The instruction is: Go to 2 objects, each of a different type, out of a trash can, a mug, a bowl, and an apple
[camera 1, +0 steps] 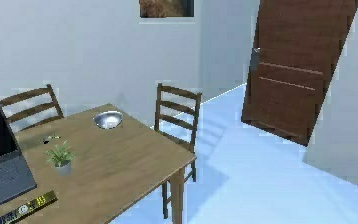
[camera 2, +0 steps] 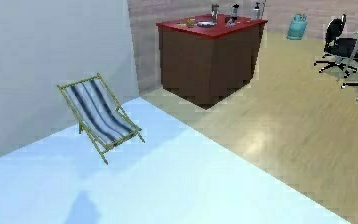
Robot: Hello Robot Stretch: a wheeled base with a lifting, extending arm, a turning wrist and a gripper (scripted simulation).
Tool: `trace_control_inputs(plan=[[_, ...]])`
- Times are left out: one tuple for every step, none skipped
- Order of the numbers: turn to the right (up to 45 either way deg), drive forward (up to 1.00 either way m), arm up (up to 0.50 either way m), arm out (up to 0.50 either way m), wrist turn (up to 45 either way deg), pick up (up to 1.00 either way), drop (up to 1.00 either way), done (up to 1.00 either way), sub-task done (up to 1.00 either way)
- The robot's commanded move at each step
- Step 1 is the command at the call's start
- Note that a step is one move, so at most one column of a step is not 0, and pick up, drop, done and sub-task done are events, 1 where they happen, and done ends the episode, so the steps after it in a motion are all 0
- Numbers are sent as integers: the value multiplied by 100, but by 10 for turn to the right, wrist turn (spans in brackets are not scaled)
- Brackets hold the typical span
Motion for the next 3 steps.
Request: trace_control_inputs(plan=[[-180,0,0,0,0,0,0,0,0],[0,0,0,0,0,0,0,0,100],[450,0,0,0,0,0,0,0,0]])
